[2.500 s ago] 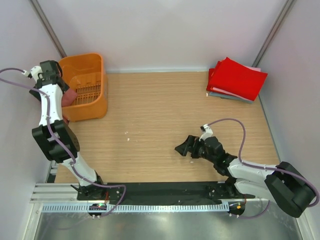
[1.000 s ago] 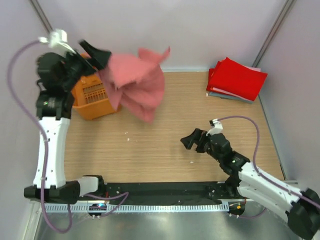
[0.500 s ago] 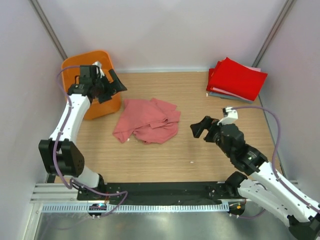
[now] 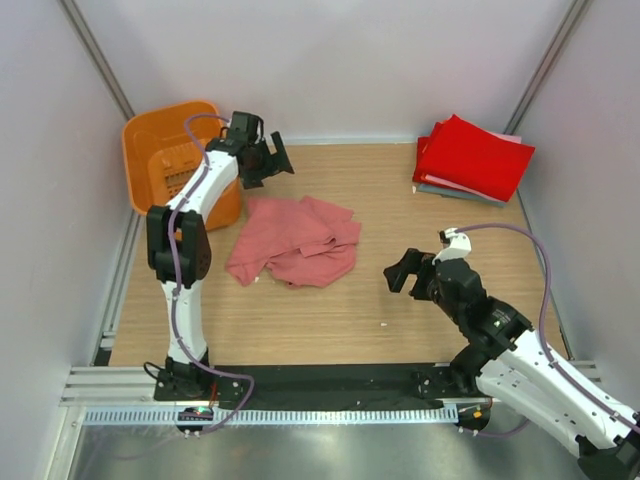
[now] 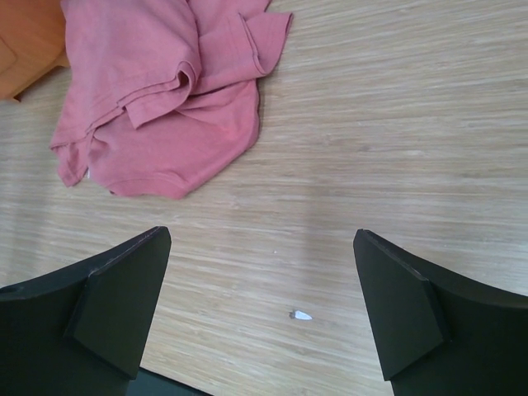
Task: Fold and stack the t-shirts
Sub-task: Flatten the tshirt out
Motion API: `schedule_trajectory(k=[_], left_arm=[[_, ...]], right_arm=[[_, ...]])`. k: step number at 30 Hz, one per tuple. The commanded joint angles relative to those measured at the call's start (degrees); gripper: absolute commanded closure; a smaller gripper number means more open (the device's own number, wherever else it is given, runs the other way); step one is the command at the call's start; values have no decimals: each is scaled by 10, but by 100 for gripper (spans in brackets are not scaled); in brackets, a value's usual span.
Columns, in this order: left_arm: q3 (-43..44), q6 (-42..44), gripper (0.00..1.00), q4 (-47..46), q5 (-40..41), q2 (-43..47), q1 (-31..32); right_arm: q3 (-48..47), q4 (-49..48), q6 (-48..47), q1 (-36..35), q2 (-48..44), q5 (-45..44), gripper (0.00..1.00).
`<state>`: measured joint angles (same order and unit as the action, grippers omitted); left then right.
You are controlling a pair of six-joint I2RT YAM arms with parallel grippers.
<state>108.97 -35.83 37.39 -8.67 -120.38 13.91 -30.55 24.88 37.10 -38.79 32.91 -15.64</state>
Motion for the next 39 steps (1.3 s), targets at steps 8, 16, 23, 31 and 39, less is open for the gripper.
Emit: schedule_trajectory(k=[8, 16, 23, 31, 39], left_arm=[[-84, 85, 0, 47, 138, 97, -90], [-100, 122, 2, 86, 248, 173, -67], [-203, 130, 15, 65, 295, 257, 155], [-319, 147, 33, -50, 357, 239, 304], [-294, 156, 29, -66, 396, 145, 358]], right_arm=[[-8, -20, -26, -2, 25, 5, 0], [-10, -58, -26, -2, 64, 20, 0], [-7, -21, -12, -2, 47, -30, 0], [4, 66, 58, -2, -14, -93, 0], [0, 84, 70, -2, -22, -80, 0]])
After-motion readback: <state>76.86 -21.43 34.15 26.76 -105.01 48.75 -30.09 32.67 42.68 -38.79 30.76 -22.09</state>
